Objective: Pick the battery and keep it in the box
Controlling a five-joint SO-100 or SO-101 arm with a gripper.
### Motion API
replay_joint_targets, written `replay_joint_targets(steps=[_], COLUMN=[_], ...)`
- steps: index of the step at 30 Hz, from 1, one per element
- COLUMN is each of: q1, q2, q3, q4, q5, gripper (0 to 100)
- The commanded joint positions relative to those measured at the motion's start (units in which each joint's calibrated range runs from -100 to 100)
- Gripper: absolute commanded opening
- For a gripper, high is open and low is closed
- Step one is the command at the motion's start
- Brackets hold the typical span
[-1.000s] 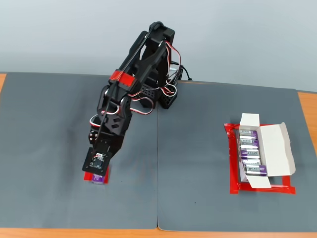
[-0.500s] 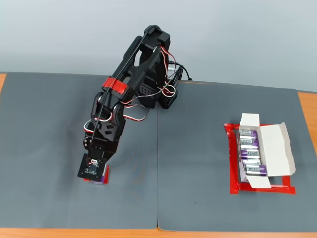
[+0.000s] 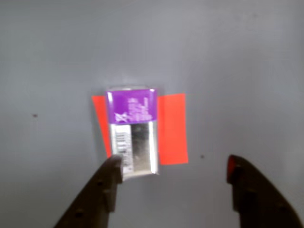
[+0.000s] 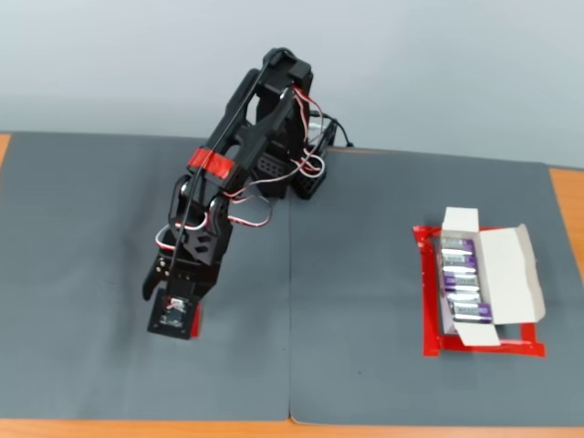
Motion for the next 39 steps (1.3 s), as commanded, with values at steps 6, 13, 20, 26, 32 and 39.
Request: replay_joint_targets(steps=[6,13,20,26,32,39], q1=[-2.76,-2.99,-2.84,-2.69,-2.69,-2.62], q2=[0.63,2.33,4.19,6.4,7.76,8.69], q3=[-2.61,-2.52,-2.34,-2.52,-2.52,-2.61], q4=[-2.65,-2.65,-2.65,-2.65,-2.65,-2.65], q5=[-0.26,-0.26,-0.26,-0.26,-0.26,-0.26], gripper=[26,26,26,25,25,25])
